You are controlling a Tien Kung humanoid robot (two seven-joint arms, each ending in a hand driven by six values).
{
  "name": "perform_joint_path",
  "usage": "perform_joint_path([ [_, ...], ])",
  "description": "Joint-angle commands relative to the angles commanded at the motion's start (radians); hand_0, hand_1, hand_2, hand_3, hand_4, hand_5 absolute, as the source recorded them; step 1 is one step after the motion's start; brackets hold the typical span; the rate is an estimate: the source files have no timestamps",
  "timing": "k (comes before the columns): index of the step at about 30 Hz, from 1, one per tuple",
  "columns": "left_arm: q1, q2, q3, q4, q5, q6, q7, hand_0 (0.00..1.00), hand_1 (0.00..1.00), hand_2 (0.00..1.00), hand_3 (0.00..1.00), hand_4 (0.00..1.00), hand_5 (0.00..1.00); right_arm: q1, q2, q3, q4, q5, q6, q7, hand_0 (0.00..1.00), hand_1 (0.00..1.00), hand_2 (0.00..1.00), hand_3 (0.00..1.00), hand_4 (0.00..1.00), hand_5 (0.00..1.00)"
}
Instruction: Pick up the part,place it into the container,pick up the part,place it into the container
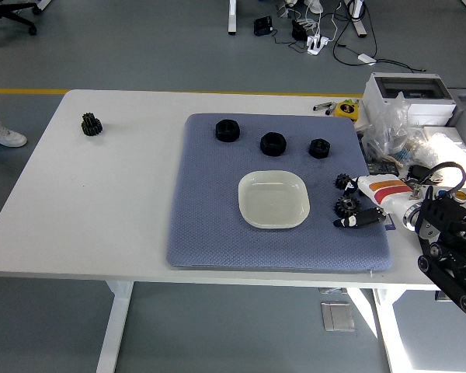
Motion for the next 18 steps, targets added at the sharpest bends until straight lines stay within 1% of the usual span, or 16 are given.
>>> perform_joint_path([
  [4, -0.003, 0.000, 0.001, 0.000, -0.001, 0.000, 0.000, 0.626, 0.628, 0.618, 0.563, 0.626, 0.559, 0.005, 0.001, -0.008, -0.006, 0.000, -0.003, -0.007, 0.288, 0.512, 0.616, 0.579, 0.969, 0.506],
  [5, -0.003, 0.000, 0.002, 0.000, -0.002, 0.000, -0.001, 0.626, 0.628, 0.618, 0.563, 0.626, 0.560, 0.005, 0.001, -0.010, -0.008, 0.001, -0.005, -0.008, 0.192, 0.431, 0.533, 0.541, 0.904, 0.494],
  [10, -0.005, 0.000, 0.005, 0.000, -0.007, 0.000, -0.002, 0.626, 0.628, 0.618, 0.563, 0.626, 0.560, 0.003, 0.003, -0.017, -0.021, 0.019, -0.018, -0.010, 0.192, 0.431, 0.533, 0.541, 0.904, 0.494],
  [11, -0.005, 0.000, 0.006, 0.000, -0.008, 0.000, -0.002, 0.625, 0.628, 0.619, 0.563, 0.627, 0.560, 0.002, 0.003, -0.018, -0.023, 0.023, -0.019, -0.009, 0.153, 0.412, 0.512, 0.529, 0.845, 0.480],
  [16, -0.006, 0.000, 0.008, 0.000, -0.012, 0.001, -0.003, 0.625, 0.628, 0.619, 0.563, 0.627, 0.560, -0.001, 0.006, -0.025, -0.025, 0.038, -0.028, -0.008, 0.153, 0.412, 0.512, 0.529, 0.845, 0.480],
  [17, -0.006, 0.000, 0.008, 0.000, -0.013, 0.001, -0.004, 0.626, 0.628, 0.619, 0.563, 0.627, 0.560, -0.002, 0.007, -0.026, -0.026, 0.044, -0.033, -0.007, 0.165, 0.403, 0.498, 0.515, 0.734, 0.422],
  [18, -0.006, 0.000, 0.009, 0.000, -0.013, 0.001, -0.004, 0.626, 0.628, 0.619, 0.563, 0.627, 0.560, -0.002, 0.008, -0.027, -0.026, 0.047, -0.036, -0.006, 0.165, 0.403, 0.498, 0.515, 0.734, 0.422],
])
